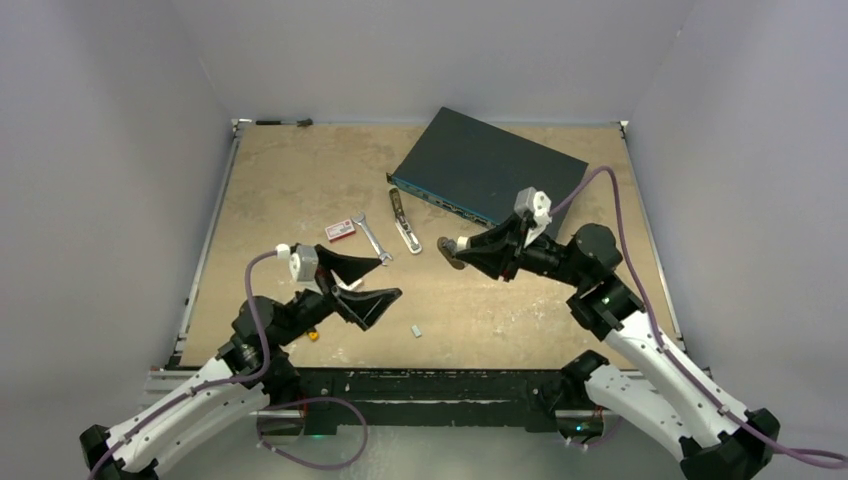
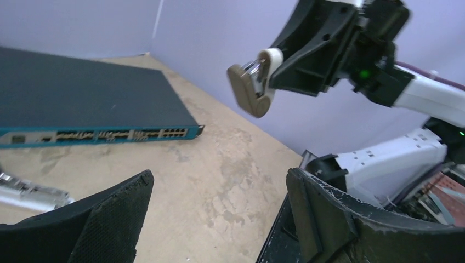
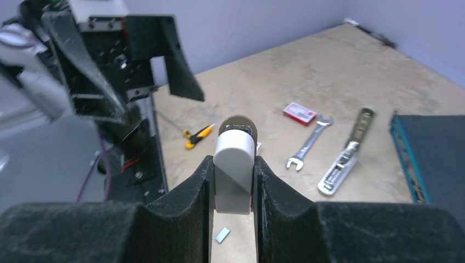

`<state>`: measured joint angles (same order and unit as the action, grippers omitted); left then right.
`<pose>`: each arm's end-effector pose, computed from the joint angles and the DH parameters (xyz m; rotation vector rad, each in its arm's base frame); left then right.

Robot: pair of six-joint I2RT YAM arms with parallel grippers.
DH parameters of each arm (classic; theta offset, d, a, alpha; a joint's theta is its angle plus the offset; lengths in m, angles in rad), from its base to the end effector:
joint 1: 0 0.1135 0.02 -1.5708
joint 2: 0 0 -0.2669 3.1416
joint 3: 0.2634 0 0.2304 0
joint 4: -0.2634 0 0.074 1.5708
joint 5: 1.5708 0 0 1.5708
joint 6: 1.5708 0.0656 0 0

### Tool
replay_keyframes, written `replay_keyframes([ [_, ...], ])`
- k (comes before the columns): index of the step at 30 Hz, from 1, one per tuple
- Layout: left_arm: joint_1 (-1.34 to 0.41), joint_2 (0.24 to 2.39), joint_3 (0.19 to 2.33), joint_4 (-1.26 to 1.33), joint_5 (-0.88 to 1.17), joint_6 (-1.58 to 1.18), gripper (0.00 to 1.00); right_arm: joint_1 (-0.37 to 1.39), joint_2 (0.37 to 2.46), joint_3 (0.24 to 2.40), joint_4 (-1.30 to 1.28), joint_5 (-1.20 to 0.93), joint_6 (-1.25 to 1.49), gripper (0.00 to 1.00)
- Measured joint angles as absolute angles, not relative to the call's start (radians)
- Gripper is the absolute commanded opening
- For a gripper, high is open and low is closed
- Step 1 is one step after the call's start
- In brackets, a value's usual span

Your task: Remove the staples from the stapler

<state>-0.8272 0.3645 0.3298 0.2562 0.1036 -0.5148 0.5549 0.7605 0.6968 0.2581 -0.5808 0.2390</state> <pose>0.0836 -0.1009 0.2915 0.3188 1.4193 -1.1874 0.1331 0.1248 0.3681 -0.7246 1.3060 1.0469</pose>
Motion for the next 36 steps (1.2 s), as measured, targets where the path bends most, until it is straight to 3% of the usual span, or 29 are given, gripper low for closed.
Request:
replay_keyframes([
  [7, -0.827, 0.397, 0.284, 0.524, 0.292, -0.469, 0.94, 0.570, 0.786, 0.701, 0.275, -0.840, 0.113, 0.00],
  [18, -0.827, 0.600, 0.323, 0.728, 0.496, -0.444, 0.91, 0.662, 0.892, 0.821, 0.255, -1.011, -0.048, 0.00],
  [29, -0.827, 0.683, 0.355, 0.803, 0.560, -0.442, 0.58, 0.742, 0.953, 0.843, 0.212, -1.012, -0.112, 0.00],
  [36, -0.827, 0.713, 0.365, 0.823, 0.619, -0.444, 0.51, 0.761, 0.969, 0.844, 0.211, -1.011, -0.117, 0.00],
])
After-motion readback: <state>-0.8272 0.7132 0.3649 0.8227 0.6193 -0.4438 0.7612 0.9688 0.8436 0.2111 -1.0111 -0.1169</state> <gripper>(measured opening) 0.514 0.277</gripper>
